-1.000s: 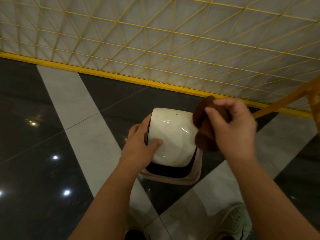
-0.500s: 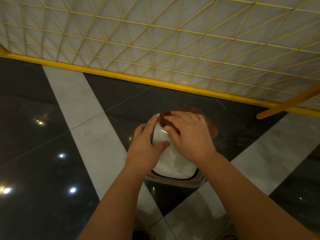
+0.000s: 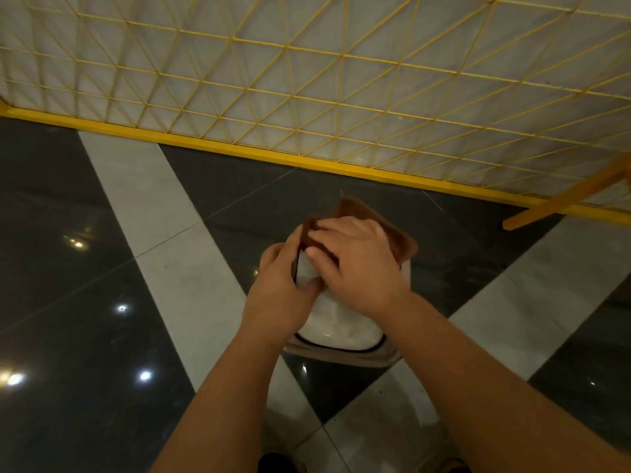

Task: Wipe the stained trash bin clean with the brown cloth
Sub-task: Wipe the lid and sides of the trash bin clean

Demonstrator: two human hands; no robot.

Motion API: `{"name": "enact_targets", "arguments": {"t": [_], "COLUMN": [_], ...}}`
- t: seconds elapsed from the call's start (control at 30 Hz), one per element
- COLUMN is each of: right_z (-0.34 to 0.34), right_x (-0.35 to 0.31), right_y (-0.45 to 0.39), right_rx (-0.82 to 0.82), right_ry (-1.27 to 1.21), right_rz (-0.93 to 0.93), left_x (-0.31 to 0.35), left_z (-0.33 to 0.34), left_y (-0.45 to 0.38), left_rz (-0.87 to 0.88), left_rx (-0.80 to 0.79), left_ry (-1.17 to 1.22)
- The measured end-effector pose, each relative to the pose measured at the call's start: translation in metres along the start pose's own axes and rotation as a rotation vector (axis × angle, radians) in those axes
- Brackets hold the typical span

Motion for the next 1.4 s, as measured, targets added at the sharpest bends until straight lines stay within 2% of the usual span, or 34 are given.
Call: {"name": "enact_targets", "arguments": {"t": [0.1, 0.2, 0.27, 0.37, 0.43, 0.5, 0.53, 0.6, 0.67, 0.73, 0.8, 0.9, 1.03, 1.13, 1.2, 1.27, 1.33, 1.4], "right_z": [-0.003, -0.016, -0.022, -0.015, -0.003, 0.003, 0.002, -0.004, -0.012, -0.015, -0.015, -0.017, -0.01, 0.003, 0.006, 0.004, 0.001, -0.001], "right_x": [0.011, 0.047, 0.062, 0.046, 0.024, 0.012, 0.012, 0.021, 0.036, 0.056, 0.071, 0.082, 0.083, 0.075, 0.068, 0.057, 0.044, 0.035], "right_y": [0.027, 0.05, 0.049, 0.038, 0.031, 0.023, 0.017, 0.003, -0.008, -0.015, -0.013, 0.004, 0.052, 0.087, 0.106, 0.117, 0.114, 0.096], "right_rx": [-0.049, -0.03, 0.017, 0.108, 0.08, -0.023, -0.046, -0.007, 0.046, 0.003, -0.076, -0.064, 0.049, 0.142, 0.218, 0.272, 0.261, 0.211], "right_ry": [0.031, 0.039, -0.034, -0.048, 0.021, 0.068, 0.079, 0.066, 0.003, -0.125, -0.278, -0.377, -0.476, -0.525, -0.504, -0.44, -0.34, -0.252], "right_rz": [-0.098, -0.184, -0.089, 0.06, -0.085, -0.247, -0.264, -0.159, 0.083, 0.38, 0.586, 0.699, 0.781, 0.846, 0.811, 0.7, 0.519, 0.353], "left_x": [0.0, -0.001, 0.0, -0.002, -0.002, 0.0, 0.002, 0.003, 0.004, 0.002, 0.0, 0.0, 0.003, 0.013, 0.022, 0.028, 0.03, 0.03], "left_z": [-0.002, 0.0, 0.002, 0.002, 0.0, 0.0, 0.001, 0.003, 0.005, 0.005, 0.004, -0.001, -0.009, -0.004, 0.004, 0.015, 0.025, 0.03], "left_y": [0.002, 0.002, 0.001, 0.001, 0.003, 0.004, 0.004, 0.003, 0.003, 0.003, 0.003, 0.001, 0.001, 0.005, 0.009, 0.012, 0.015, 0.016], "left_rz": [0.01, -0.015, -0.033, -0.064, -0.049, -0.015, -0.01, -0.025, -0.052, -0.061, -0.053, -0.082, -0.16, -0.078, -0.022, -0.022, -0.05, -0.07], "left_rx": [-0.01, -0.037, -0.051, -0.046, -0.028, -0.023, -0.022, -0.018, -0.031, -0.057, -0.077, -0.051, 0.127, 0.167, 0.079, -0.075, -0.191, -0.205], "left_ry": [-0.011, -0.052, -0.07, -0.092, -0.064, -0.034, -0.029, -0.039, -0.068, -0.093, -0.101, -0.139, -0.24, -0.336, -0.311, -0.344, -0.436, -0.49]}}
Point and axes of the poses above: each hand's wrist, its own y-axis away from the middle knuckle, its own z-axis out of the palm, x = y × z, the point moved 2 cm from there along -y, towards the middle knuckle, and after that the axes turned 9 degrees about z, right-handed, at the moved point
